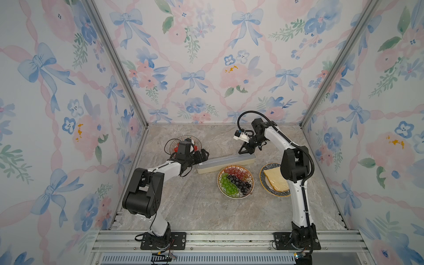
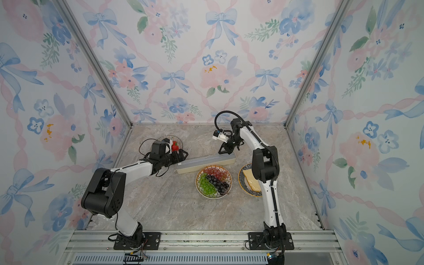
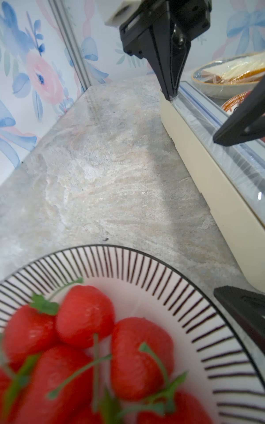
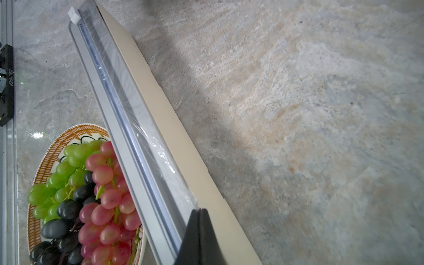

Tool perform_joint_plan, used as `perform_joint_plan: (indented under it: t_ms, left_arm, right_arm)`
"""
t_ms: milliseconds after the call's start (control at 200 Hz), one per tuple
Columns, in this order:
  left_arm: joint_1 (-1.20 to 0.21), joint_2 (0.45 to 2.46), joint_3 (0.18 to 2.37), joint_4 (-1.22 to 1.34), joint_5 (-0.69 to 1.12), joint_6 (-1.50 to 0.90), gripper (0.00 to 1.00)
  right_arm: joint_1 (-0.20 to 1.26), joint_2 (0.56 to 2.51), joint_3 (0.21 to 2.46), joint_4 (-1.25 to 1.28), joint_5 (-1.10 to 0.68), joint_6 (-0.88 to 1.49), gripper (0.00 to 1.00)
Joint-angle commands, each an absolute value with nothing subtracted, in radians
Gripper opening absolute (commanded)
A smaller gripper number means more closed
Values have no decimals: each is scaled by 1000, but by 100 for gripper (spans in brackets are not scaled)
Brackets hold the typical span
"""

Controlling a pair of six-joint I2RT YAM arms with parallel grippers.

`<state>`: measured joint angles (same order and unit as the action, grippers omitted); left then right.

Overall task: Wrap the plate with plastic wrap
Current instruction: Pull the plastic wrap from the plastic wrap cutting box.

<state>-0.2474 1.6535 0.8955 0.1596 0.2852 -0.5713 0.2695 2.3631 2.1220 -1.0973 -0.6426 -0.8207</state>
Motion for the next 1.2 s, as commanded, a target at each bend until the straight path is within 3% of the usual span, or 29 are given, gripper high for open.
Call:
perform_joint_plan:
  t_ms: [0,195,420,575,920,1195]
  left_arm:
    - [-253,1589,935,174,295,-353,97]
    - [-317,1607,983,173,435,-94,90]
    - [-385,1727,1086,137,499,62,91]
    - [-436,1830,1177,98,436,109,95]
    - [-480,1989,1350,7,378,172,94]
    - [-481,2033,1392,-51,273,201,83]
  right_arm:
    - [276,2223,2046,-1006,-643,-777,0]
    - [276,2163,1927,-887,-624,-752,0]
    - [275,2174,1924,-895,-605,-750,0]
    - [272,2172,1925,-892,-603,-746,0]
    - [267,2175,1926,-889,-596,-737,0]
    - [267,2178,1926,-891,-589,-739,0]
